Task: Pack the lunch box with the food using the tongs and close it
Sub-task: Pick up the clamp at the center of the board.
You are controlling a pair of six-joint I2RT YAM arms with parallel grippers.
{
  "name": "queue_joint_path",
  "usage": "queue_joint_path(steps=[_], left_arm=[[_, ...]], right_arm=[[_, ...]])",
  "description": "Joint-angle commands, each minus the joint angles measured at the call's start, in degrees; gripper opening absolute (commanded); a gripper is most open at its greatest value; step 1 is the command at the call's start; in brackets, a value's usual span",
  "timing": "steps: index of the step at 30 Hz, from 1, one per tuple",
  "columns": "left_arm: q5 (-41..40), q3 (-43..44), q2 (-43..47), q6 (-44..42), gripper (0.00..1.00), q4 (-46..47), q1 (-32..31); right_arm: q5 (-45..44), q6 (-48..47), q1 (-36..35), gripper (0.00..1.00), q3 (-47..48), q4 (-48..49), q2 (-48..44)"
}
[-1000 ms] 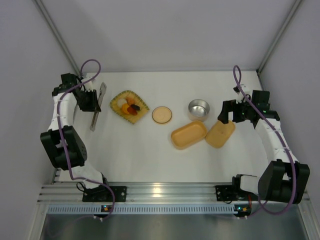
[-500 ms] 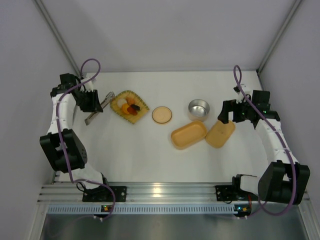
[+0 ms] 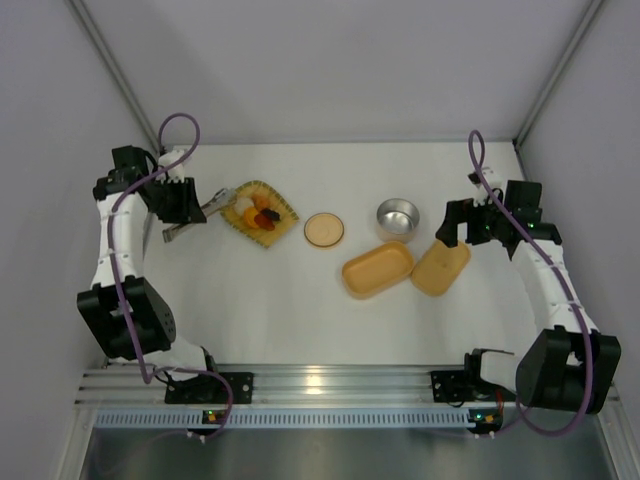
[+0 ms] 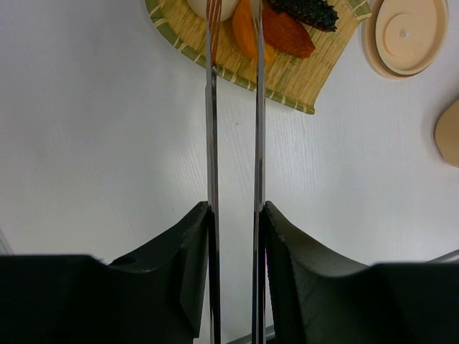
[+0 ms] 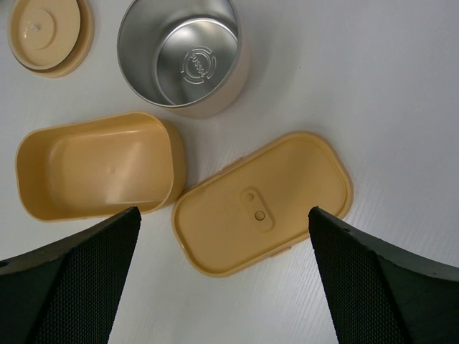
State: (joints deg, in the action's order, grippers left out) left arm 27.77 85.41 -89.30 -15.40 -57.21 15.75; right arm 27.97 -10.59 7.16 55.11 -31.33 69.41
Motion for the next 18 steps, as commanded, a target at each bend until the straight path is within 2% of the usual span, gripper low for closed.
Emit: queue_joint_path(steps=[1,3,5,18], left_arm=[[4.47,1.61,4.13,-3.22,0.4,-2.11,0.16],[5.01,1.52,4.74,-4.02,0.47,-3.43,0.07],[5.1,1.08,5.27,-4.9,0.49,-4.13,0.07],[3.26,-2.87,5.01,-4.03,0.46,-3.79,-0.98]], right_arm=[[1.3,0.31,-0.21,0.99,0.35,1.8,-2.26],[1.56,0.31,-0.21,0.99,0.26,1.71,-2.52],[1.65,0.48,-0.21,0.99,0.26,1.54,-2.52],[2.0,1.36,-0.3,0.99,0.52,1.8,-2.08]])
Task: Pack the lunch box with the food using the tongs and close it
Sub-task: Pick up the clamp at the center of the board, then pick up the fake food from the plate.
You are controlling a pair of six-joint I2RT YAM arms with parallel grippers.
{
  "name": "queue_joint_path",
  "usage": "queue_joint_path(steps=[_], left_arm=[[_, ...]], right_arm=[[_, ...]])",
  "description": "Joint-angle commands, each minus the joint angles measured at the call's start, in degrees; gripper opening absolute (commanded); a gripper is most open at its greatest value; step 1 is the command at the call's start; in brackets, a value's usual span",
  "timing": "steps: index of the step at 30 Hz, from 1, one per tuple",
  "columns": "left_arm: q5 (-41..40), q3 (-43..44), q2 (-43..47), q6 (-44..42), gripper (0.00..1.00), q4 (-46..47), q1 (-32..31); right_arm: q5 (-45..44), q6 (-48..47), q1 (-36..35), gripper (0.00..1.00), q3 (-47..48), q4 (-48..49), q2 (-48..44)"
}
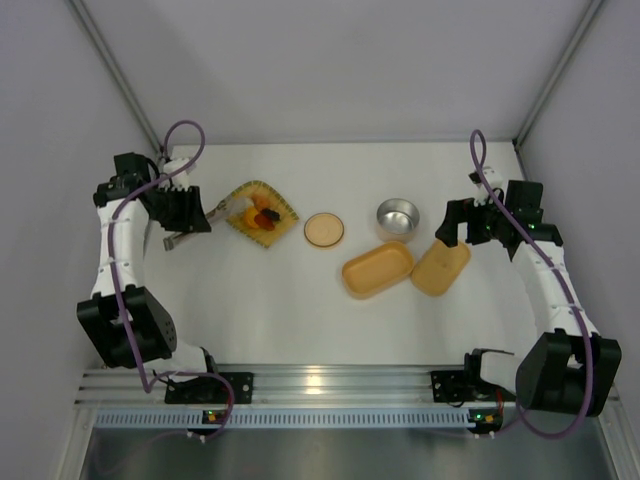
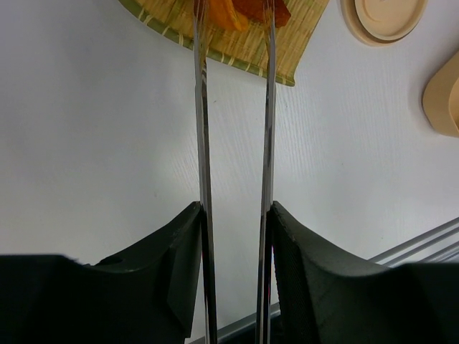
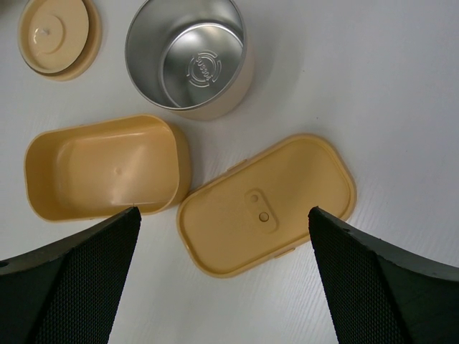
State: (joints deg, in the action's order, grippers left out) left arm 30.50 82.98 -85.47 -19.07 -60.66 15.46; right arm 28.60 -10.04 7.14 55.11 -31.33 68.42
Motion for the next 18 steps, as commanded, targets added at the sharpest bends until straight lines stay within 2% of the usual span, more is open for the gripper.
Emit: queue_joint_path(steps=[1,14,18], left_arm=[[0.0,-1.06,1.18,-0.27,0.46,-0.07,-0.87],[-8.96,-0.01,-1.89,6.06,0.45,7.93,-1.75],[-8.36,2.0,-4.61,6.24,0.46,8.72,-1.75]], right_arm=[[1.46,0.81,-0.19,0.99,0.52,1.8,-1.01],[1.63,1.52,-0.37,0.99,0.08,2.42,-0.66],[1.46,1.34,-0.28,0.99,-0.27,2.42,-0.57]])
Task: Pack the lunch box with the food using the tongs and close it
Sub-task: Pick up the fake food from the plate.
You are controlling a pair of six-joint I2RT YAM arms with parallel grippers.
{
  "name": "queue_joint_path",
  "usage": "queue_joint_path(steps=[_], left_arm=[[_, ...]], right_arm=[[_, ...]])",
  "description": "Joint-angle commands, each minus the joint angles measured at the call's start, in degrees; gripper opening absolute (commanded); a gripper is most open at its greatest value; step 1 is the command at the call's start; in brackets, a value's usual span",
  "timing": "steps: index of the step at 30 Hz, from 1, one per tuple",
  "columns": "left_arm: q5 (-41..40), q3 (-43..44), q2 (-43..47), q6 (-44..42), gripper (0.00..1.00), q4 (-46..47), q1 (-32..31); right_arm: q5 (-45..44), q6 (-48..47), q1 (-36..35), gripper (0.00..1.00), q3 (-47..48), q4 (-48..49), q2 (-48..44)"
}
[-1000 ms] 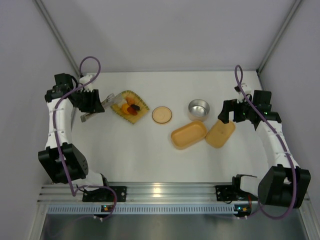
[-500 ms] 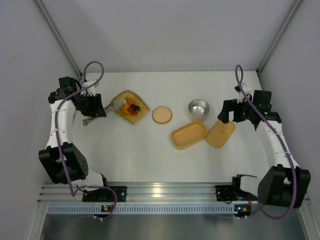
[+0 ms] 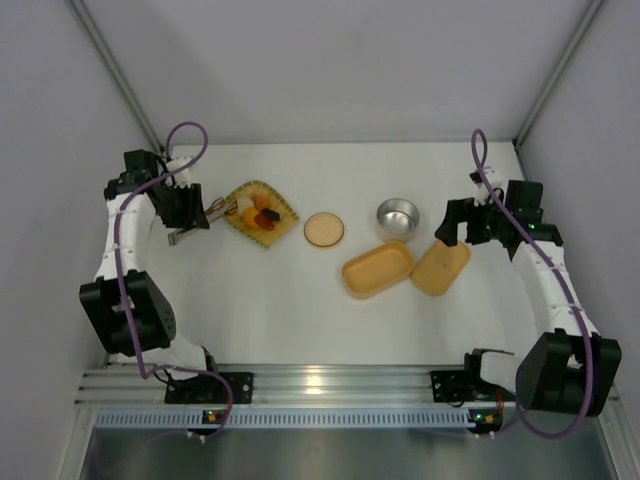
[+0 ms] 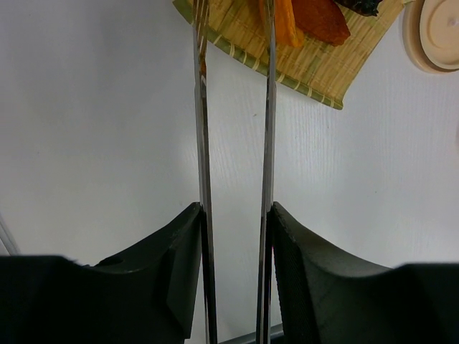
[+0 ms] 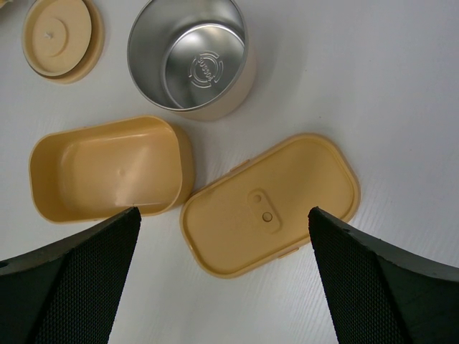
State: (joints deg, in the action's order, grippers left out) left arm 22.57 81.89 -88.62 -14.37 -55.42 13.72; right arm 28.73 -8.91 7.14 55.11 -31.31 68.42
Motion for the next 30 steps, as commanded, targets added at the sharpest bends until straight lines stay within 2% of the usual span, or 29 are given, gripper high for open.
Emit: queue_joint_path(steps=[1,7,19,30], left_arm=[[-0.07,3.45,-1.99,1.54,0.47,3.13,0.0],[1.95,3.89,-4.54,1.54,0.51,3.39,-0.09],[2.57,4.33,-7.0,3.65,0.51,5.93,-0.97],[1.78,4.33,-9.11,4.88,0.56,7.25,-2.03]], right_arm=[[1.33,0.21,-0.28,0.99,-0.36,2.48,-0.48],[1.15,0.21,-0.37,0.99,-0.36,2.66,-0.22],[1.15,0.29,-0.37,0.99,-0.18,2.74,0.75],[1.24,0.38,-0.28,0.99,0.08,3.01,1.63]])
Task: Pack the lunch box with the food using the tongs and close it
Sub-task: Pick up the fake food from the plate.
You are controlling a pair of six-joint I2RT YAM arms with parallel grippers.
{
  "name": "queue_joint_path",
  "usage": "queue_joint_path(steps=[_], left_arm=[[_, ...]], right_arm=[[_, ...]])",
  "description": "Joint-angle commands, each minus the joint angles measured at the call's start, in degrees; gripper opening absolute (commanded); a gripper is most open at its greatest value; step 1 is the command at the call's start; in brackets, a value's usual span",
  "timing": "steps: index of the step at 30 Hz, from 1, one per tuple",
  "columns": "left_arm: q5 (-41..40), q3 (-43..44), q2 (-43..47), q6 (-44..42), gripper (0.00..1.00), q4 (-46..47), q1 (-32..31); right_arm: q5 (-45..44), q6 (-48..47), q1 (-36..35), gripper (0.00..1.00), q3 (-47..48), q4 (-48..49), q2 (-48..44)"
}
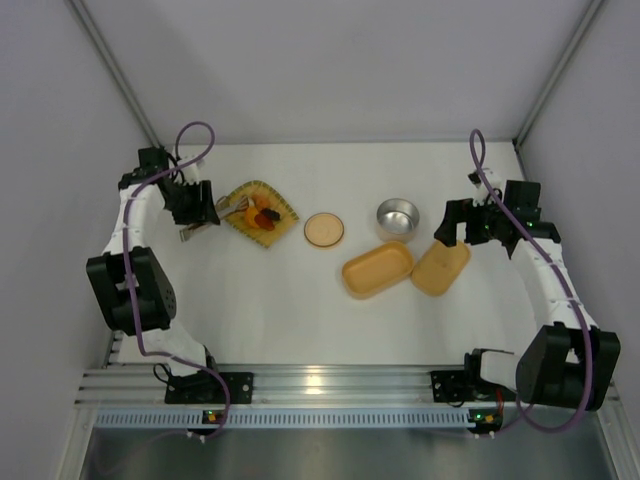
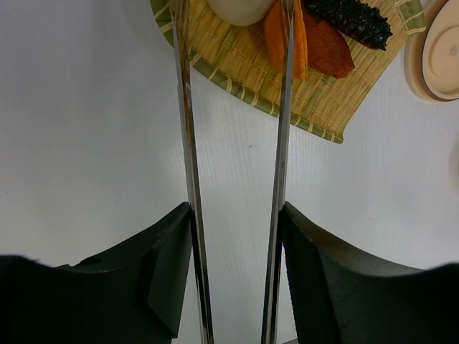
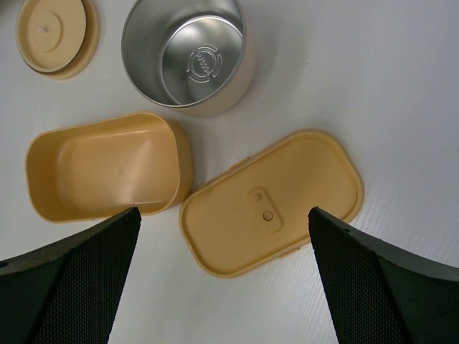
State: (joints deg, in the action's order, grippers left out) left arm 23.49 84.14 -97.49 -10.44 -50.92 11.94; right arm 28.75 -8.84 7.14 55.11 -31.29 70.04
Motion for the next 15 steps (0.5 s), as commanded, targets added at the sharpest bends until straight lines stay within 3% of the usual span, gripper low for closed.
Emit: queue_joint_path(steps=[1,15], left_arm=[[0.86,2.08,-0.33,0.94,0.56,2.75,-0.26],[2.27,1.03,-1.38,1.3,0.5,2.4,-1.05]], right_arm=[[1.22,0.32,-0.28,1.0,0.08,2.99,0.01],[1.04,0.23,-0.37,0.99,0.08,3.07,0.27]])
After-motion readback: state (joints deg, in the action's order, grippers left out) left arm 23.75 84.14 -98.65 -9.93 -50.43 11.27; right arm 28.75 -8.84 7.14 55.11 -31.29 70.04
